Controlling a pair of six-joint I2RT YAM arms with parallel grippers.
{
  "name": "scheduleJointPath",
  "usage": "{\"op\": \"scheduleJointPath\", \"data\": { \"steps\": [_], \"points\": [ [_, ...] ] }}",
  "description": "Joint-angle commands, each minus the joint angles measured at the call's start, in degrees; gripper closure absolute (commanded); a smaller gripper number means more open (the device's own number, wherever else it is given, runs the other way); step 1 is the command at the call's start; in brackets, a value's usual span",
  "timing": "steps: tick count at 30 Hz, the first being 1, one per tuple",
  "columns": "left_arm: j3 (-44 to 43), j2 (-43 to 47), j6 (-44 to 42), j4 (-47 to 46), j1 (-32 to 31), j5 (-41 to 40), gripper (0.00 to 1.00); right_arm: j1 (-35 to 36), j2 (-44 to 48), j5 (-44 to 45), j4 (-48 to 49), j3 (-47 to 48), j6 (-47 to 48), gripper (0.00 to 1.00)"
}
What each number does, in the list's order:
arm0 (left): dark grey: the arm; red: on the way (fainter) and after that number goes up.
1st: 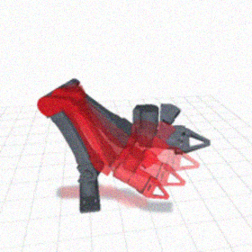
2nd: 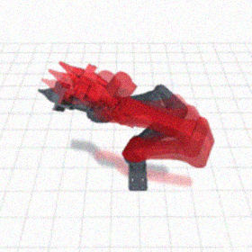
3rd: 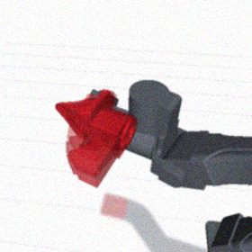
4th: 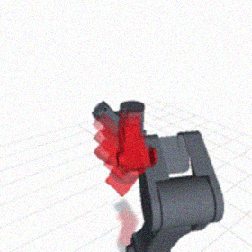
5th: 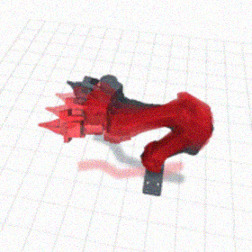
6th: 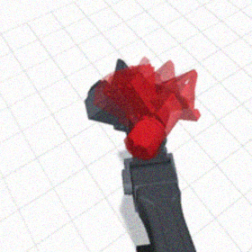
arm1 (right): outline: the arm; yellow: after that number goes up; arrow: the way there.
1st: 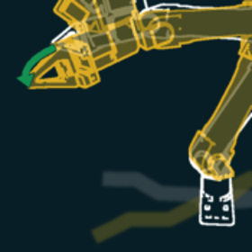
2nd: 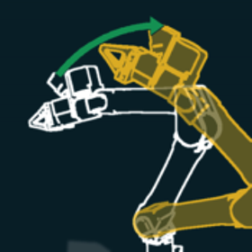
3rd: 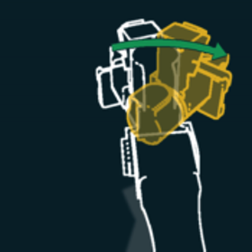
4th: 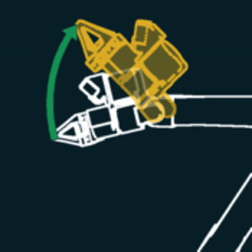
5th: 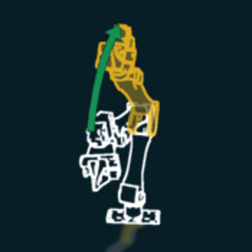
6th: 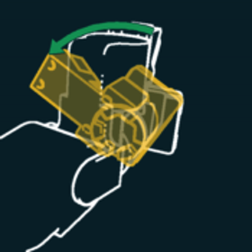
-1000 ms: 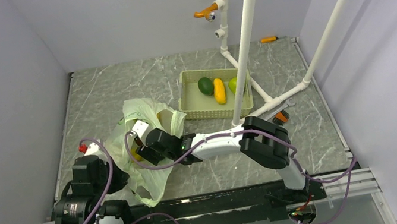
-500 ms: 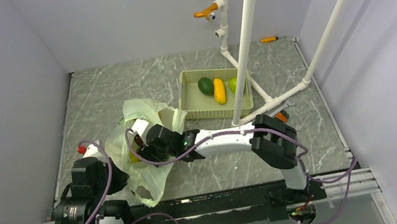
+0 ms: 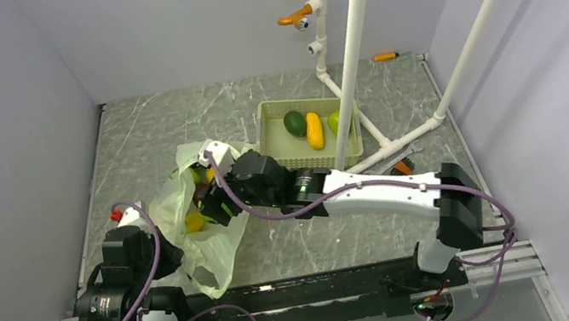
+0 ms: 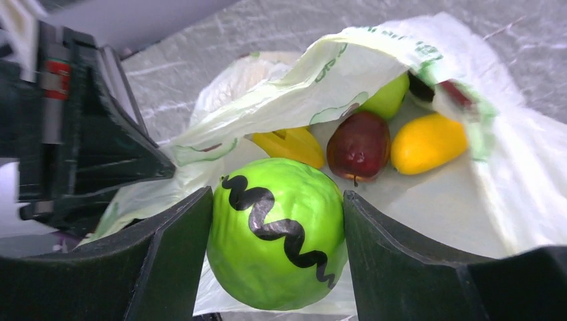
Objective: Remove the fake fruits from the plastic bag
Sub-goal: Take out the fake fruit from the plastic bag.
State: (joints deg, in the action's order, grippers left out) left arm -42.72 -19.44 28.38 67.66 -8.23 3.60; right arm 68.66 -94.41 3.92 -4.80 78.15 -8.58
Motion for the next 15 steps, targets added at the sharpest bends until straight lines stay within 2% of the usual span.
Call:
{"op": "scheduleJointPath", "data": {
  "steps": [1,7,15],
  "points": [
    [-0.6,0.8,1.6,0.0,0.0,-1.3,1.00,-0.1,6.2,-0.1,-1.2,2.7,0.8,1.00],
    [-0.6,1.1,1.7,0.2,-0.1,-1.1,1.00,-2.0,10.7,1.1,0.4,5.6,2.1,1.00],
    [-0.6,-0.2,0.8,-0.4,0.0,-0.4,1.00,-7.5,8.5,9.5,0.6,13.6,7.1,1.00]
  ]
}}
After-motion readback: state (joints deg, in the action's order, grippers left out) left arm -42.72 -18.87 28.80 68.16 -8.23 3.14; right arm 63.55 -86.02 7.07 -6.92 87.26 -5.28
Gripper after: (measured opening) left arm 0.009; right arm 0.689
